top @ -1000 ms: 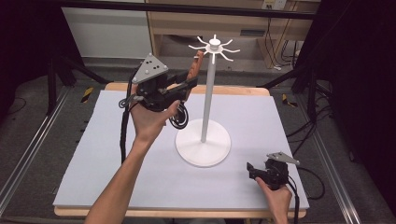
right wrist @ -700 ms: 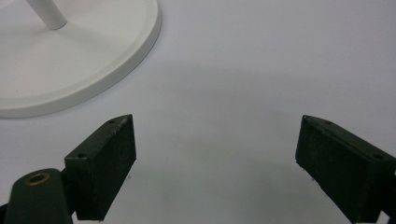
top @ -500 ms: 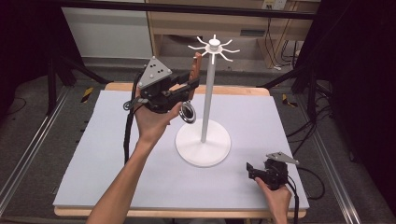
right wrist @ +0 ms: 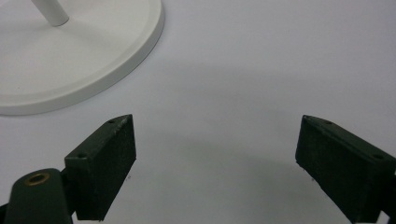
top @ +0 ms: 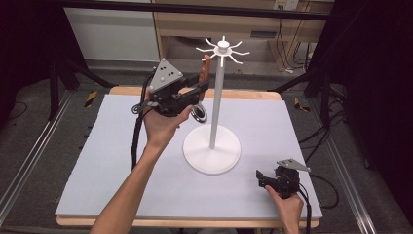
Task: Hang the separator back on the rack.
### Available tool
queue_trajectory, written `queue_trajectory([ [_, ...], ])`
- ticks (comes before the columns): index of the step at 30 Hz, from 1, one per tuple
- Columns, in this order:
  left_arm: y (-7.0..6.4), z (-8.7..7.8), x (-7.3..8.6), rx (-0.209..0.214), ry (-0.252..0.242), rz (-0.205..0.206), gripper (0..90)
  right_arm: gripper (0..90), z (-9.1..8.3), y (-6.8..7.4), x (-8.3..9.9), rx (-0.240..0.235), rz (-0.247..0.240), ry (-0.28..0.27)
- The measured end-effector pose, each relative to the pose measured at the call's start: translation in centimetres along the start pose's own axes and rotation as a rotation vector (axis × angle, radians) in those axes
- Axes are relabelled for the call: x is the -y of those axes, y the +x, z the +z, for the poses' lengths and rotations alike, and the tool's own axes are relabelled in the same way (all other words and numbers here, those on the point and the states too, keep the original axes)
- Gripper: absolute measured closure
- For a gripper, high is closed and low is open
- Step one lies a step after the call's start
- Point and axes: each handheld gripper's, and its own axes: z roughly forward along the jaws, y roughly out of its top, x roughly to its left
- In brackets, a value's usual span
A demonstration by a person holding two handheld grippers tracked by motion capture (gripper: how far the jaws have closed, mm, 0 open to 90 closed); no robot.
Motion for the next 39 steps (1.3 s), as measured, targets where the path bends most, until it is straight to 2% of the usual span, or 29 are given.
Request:
queue_trajectory([
  [5, 0.5, 0.1, 0.5, 0.008, 0.011, -0.024, 61.4, 12.7, 0.0, 0.0, 0.0, 0.002, -0.002, -0.002],
  [12, 0.8, -0.8, 1.3, 0.002, 0.025, -0.009, 53.2, 12.7, 0.0, 0.0, 0.0, 0.003, -0.002, -0.001],
  [16, 1.0, -1.8, 2.2, 0.001, 0.042, -0.008, 48.8, 12.7, 0.0, -0.1, 0.0, 0.006, 0.001, -0.001],
  [20, 1.5, -2.9, 3.9, -0.005, 0.053, 0.034, 46.7, 12.7, 0.0, 0.0, 0.1, 0.006, 0.004, -0.002],
  [23, 1.8, -3.7, 5.4, 0.0, 0.072, 0.012, 45.4, 12.7, 0.0, -0.1, 0.1, 0.007, 0.003, -0.002],
  [24, 1.8, -3.7, 5.4, 0.0, 0.072, 0.012, 45.1, 12.7, 0.0, -0.1, 0.1, 0.007, 0.003, -0.002],
  [25, 1.9, -4.2, 6.6, -0.002, 0.093, 0.001, 44.7, 12.7, 0.0, -0.1, 0.1, 0.008, 0.006, 0.0],
  [26, 1.9, -4.2, 6.6, -0.002, 0.093, 0.001, 44.5, 12.7, 0.0, -0.1, 0.1, 0.008, 0.006, 0.0],
  [29, 2.3, -4.9, 8.6, -0.01, 0.129, -0.002, 43.9, 12.7, 0.0, -0.1, 0.2, 0.009, 0.005, -0.002],
  [30, 2.5, -5.3, 9.8, -0.018, 0.154, -0.02, 43.3, 12.7, 0.0, -0.2, 0.2, 0.015, 0.006, 0.001],
  [33, 3.0, -5.9, 11.7, -0.027, 0.185, -0.033, 42.8, 12.7, 0.0, -0.2, 0.2, 0.015, 0.007, -0.001],
  [34, 3.0, -5.9, 11.7, -0.027, 0.185, -0.033, 42.6, 12.7, 0.0, -0.3, 0.2, 0.015, 0.003, -0.002],
  [35, 3.3, -6.4, 12.9, -0.034, 0.207, -0.045, 42.5, 12.7, 0.0, -0.3, 0.3, 0.014, 0.005, -0.002],
  [36, 3.3, -6.4, 12.9, -0.034, 0.207, -0.045, 42.2, 12.7, 0.0, -0.3, 0.3, 0.014, 0.005, -0.002],
  [37, 3.6, -6.8, 14.2, -0.04, 0.226, -0.05, 42.0, 12.7, 0.0, -0.3, 0.3, 0.014, 0.009, 0.001],
  [39, 3.9, -7.4, 15.3, -0.048, 0.244, -0.06, 41.6, 12.6, 0.0, -0.3, 0.3, 0.015, 0.013, 0.005],
])
